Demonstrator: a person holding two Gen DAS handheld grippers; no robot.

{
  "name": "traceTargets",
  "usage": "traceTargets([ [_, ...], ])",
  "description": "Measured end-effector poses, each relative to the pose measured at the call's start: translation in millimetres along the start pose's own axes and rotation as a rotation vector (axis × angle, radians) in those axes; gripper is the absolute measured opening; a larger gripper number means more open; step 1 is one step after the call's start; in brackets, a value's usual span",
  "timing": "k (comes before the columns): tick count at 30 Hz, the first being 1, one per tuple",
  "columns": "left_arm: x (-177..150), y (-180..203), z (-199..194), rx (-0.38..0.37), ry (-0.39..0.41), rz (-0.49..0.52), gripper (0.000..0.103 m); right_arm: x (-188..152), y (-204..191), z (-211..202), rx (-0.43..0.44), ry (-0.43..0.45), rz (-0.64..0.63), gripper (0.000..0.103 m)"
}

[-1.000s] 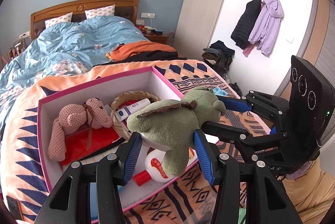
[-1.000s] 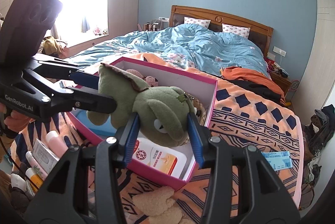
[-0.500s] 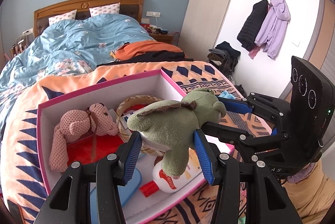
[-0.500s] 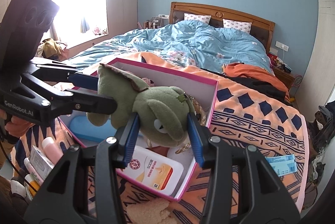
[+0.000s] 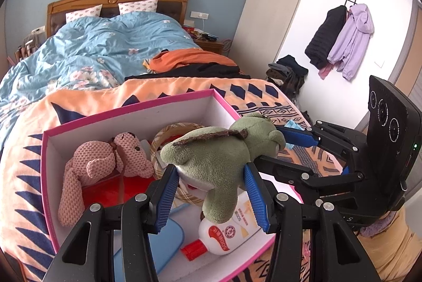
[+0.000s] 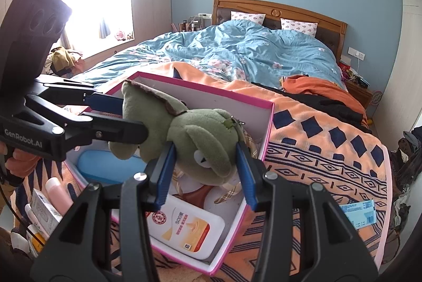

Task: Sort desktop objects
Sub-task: 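Lower the green plush toy into the magenta box with both tools, then press the green plush toy down into the box and open both tools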

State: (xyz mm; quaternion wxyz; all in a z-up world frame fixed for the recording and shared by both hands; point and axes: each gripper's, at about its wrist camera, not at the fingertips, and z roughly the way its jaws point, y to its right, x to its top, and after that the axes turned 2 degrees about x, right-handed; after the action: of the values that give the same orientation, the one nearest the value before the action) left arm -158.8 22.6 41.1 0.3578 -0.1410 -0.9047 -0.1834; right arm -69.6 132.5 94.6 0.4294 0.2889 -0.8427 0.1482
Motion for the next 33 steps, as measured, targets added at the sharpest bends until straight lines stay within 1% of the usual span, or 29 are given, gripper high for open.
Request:
traceTargets([
  [8, 5.4, -9.3, 11.6, -0.006, -0.016, -0.039, 0.051, 5.8, 5.1, 13.7, -0.007, -0.026, -0.002, 0.048],
  [23, 11.8, -21.1, 31.3, 0.031, -0.046, -0.070, 0.051, 15.4, 11.6, 43.8, -0.024, -0.076, -0.017, 0.048],
  [33, 14.4, -27.9, 46.0, 0.048, -0.071, -0.092, 0.051, 18.0, 15.9, 62.9, -0.040, -0.131, -0.045, 0.048],
])
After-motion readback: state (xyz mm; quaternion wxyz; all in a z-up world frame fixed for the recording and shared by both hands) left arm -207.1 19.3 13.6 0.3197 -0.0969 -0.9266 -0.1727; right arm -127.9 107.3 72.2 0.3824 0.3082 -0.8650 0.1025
